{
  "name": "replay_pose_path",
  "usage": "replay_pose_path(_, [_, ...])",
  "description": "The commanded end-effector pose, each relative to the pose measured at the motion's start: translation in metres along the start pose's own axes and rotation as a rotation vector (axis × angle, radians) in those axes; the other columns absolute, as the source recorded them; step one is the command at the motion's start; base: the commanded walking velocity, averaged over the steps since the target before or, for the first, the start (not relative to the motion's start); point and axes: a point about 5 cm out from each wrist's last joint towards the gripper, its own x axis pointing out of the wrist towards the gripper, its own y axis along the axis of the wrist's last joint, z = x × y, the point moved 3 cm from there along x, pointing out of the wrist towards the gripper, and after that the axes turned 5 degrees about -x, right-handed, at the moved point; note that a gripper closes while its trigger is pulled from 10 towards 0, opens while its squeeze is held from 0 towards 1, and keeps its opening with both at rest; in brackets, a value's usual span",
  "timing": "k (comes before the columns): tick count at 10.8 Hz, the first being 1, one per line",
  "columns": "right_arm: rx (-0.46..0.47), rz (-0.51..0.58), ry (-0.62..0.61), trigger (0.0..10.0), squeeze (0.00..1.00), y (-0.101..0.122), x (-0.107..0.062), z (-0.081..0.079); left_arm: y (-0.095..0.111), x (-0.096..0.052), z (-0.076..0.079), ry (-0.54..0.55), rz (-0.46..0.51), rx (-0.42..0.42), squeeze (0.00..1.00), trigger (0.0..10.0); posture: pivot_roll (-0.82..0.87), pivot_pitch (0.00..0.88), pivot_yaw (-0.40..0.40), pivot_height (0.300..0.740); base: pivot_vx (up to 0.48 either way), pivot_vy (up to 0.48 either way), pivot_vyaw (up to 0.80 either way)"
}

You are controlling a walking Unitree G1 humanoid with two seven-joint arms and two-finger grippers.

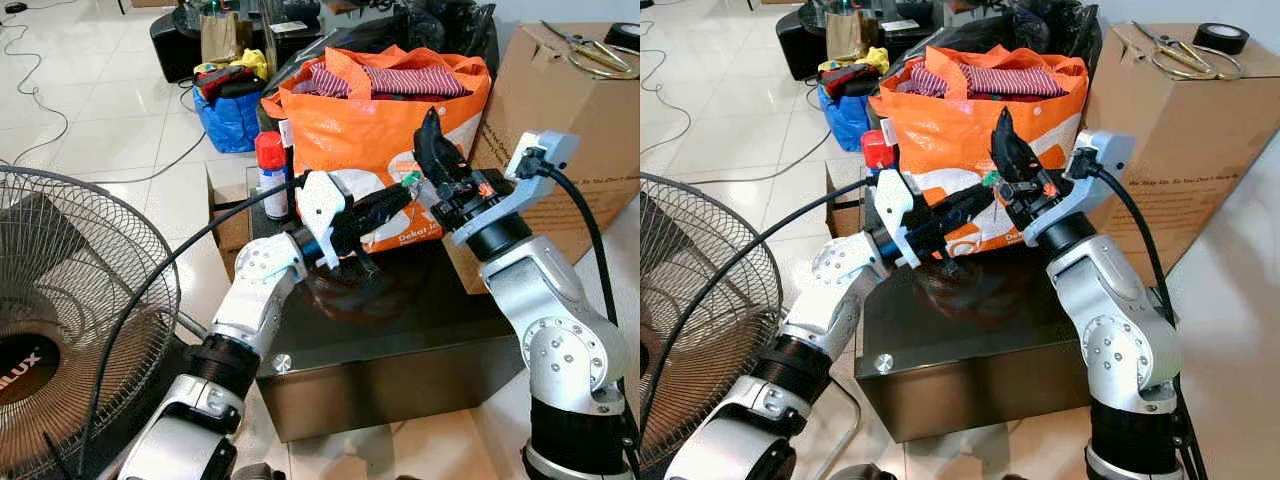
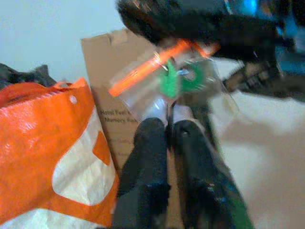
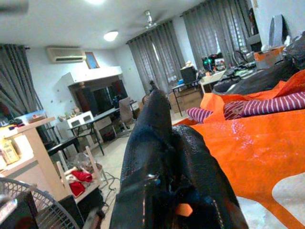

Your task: Hang keys on a hook

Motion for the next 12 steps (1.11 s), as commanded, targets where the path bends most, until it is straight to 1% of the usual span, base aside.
replay_pose_path(1, [0.003, 0.007, 0.027, 0.0, 0.00, 0.003, 0.004, -0.004, -0.004, -0.002, 0.005, -0.028, -0.023, 0.022, 1.00, 10.0, -0.08, 0.000, 0.015, 0.740, 0.000, 0.000, 0.00])
replay_pose_path(2, [0.002, 0.003, 0.026, 0.0, 0.00, 0.002, 0.003, -0.004, -0.012, -0.008, 0.008, -0.037, -0.059, 0.044, 1.00, 10.0, -0.08, 0.000, 0.015, 0.740, 0.000, 0.000, 0.00])
replay_pose_path(3, [0.002, 0.002, 0.025, 0.0, 0.00, 0.002, 0.002, -0.004, -0.013, -0.011, 0.007, -0.029, -0.063, 0.055, 1.00, 10.0, -0.08, 0.000, 0.013, 0.740, 0.000, 0.000, 0.00])
replay_pose_path(4, [0.003, -0.001, 0.027, 0.0, 0.00, 0.001, 0.002, -0.004, -0.006, -0.013, 0.004, 0.006, -0.017, 0.064, 1.00, 10.0, -0.07, 0.000, 0.008, 0.740, 0.000, 0.000, 0.00])
replay_pose_path(5, [0.004, -0.003, 0.031, 0.0, 0.00, 0.001, 0.003, -0.004, -0.001, -0.012, 0.006, 0.001, 0.019, 0.059, 1.00, 10.0, -0.07, 0.000, 0.007, 0.740, 0.000, 0.000, 0.00])
replay_pose_path(7, [0.004, -0.005, 0.033, 0.0, 0.00, 0.000, 0.003, -0.005, 0.004, -0.006, 0.015, -0.041, 0.054, 0.029, 1.00, 10.0, -0.08, 0.000, 0.007, 0.740, 0.000, 0.000, 0.00])
replay_pose_path(9, [0.001, -0.004, 0.033, 0.0, 0.00, 0.000, 0.004, -0.006, 0.007, -0.001, 0.008, 0.002, 0.072, 0.036, 1.00, 10.0, -0.08, 0.000, 0.012, 0.740, 0.000, 0.000, 0.00])
replay_pose_path(12, [0.004, -0.002, 0.036, 0.0, 0.00, 0.000, 0.004, -0.007, 0.010, 0.007, 0.008, -0.013, 0.073, 0.031, 1.00, 10.0, -0.08, 0.000, 0.013, 0.740, 0.000, 0.000, 0.00])
